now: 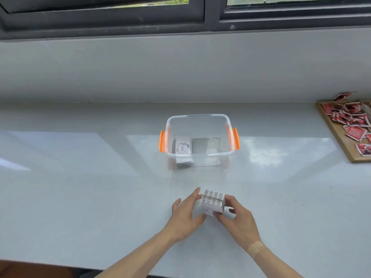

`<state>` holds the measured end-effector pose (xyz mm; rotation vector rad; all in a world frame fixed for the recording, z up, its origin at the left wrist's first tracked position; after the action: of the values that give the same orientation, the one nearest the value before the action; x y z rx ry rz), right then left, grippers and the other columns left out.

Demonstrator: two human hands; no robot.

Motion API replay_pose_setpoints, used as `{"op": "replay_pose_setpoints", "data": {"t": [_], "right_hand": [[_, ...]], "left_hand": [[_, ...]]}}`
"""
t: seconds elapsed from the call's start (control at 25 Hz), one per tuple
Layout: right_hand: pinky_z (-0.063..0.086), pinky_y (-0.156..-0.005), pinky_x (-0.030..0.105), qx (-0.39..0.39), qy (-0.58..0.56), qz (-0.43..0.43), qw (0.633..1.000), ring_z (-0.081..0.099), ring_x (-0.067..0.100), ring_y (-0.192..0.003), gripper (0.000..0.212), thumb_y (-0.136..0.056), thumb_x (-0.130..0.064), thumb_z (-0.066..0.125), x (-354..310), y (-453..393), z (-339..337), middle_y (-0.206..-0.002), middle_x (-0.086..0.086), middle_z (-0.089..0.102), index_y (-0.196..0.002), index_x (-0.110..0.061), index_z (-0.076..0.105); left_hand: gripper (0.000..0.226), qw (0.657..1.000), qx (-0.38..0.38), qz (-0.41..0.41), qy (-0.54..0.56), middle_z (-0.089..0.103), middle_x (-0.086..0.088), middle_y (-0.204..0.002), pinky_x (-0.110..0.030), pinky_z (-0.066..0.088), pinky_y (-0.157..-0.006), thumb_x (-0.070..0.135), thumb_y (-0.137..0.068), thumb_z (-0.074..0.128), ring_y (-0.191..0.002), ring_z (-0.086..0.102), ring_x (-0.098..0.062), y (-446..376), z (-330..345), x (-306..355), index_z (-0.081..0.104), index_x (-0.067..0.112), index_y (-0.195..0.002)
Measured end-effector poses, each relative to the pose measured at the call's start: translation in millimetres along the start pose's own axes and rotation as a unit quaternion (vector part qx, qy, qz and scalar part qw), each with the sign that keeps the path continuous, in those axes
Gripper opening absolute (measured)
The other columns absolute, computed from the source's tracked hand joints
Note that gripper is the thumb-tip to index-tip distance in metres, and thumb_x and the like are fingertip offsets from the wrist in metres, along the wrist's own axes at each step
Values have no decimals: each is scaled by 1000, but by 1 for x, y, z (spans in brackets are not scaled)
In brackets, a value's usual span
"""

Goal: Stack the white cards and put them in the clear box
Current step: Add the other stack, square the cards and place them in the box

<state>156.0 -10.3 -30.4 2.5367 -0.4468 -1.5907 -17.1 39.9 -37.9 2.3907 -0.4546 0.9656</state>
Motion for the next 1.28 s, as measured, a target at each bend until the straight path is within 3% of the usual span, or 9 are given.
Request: {"op": "replay_pose_setpoints", "data": {"t": [0.08, 0.16, 0.4, 0.56, 0.84, 1.0, 1.12, 1.2, 1.28], "right_hand": [[47, -87, 29, -17, -7, -1, 1000, 61, -3, -103, 38, -76, -26, 74, -1, -6, -4, -102, -26, 69, -105, -44, 58], [47, -85, 26, -40, -21, 4, 999, 62, -4, -102, 39, -74, -27, 76, -2, -13, -8, -101, -26, 70, -105, -45, 59], [54, -73, 21, -123, -115, 58, 984, 70, 16, -86, 37, -71, -18, 81, -13, -42, -30, -99, -6, 74, -100, -37, 68], [46, -59, 19, -180, -128, 56, 974, 64, 11, -72, 34, -70, -26, 79, -46, -63, -53, -96, -3, 74, -101, -34, 68], [46, -56, 24, -210, -112, -6, 971, 66, 10, -75, 33, -73, -33, 77, -116, -121, -87, -102, -7, 72, -105, -32, 68], [48, -52, 23, -219, -96, -30, 970, 67, 8, -71, 30, -76, -36, 74, -142, -163, -95, -97, -6, 73, -105, -34, 69], [50, -60, 28, -94, -96, -53, 990, 66, 9, -78, 30, -79, -48, 64, -143, -190, -100, -95, -9, 71, -108, -39, 66], [46, -81, 29, 97, -41, -101, 989, 59, 5, -100, 41, -84, -53, 51, -135, -202, -111, -110, -12, 65, -118, -33, 61], [36, -102, 31, 173, 74, -145, 971, 42, 9, -126, 50, -90, -51, 41, -126, -208, -110, -133, -8, 54, -132, -25, 50]], "left_hand": [[54, 998, 6, 20, 67, 55, 21, -134, -30, 33, -110, 25, -90, 61, -119, 49, 5, -8, -3, 3, 41, 35, -140], [44, 993, 1, 14, 115, 62, 21, -126, -18, 41, -98, 24, -88, 62, -116, 55, 6, -13, -4, 4, 51, 36, -129], [35, 982, -18, -8, 186, 72, 14, -106, -26, 51, -91, 30, -81, 69, -100, 66, -2, -31, -9, 14, 56, 40, -112], [41, 973, -3, 4, 232, 71, 9, -99, -21, 53, -71, 34, -78, 74, -82, 68, -11, -37, -35, 37, 54, 46, -113], [45, 943, 45, 4, 331, 71, -4, -104, -20, 49, -65, 39, -71, 71, -84, 65, -16, -72, -98, 92, 56, 28, -112], [49, 935, 59, -22, 348, 73, -8, -104, -32, 58, -71, 36, -69, 68, -94, 71, -23, -106, -128, 109, 56, 22, -114], [43, 936, 78, -57, 339, 75, -7, -102, -33, 57, -70, 29, -70, 65, -88, 72, -20, -133, -146, 106, 58, 20, -112], [40, 930, 90, -88, 346, 76, -5, -100, -26, 57, -63, 27, -71, 65, -78, 72, -15, -150, -155, 98, 59, 19, -110], [33, 928, 102, -125, 336, 74, -6, -100, -23, 54, -56, 25, -75, 66, -70, 70, -11, -164, -159, 88, 58, 19, -107]]}}
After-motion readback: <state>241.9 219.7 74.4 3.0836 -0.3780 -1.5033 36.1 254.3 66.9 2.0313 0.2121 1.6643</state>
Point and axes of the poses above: each hand's wrist, its own y-axis away from the middle knuckle, its own z-axis out of the palm, x = y × z, the point moved 5 cm from there along -y, towards the middle knuckle
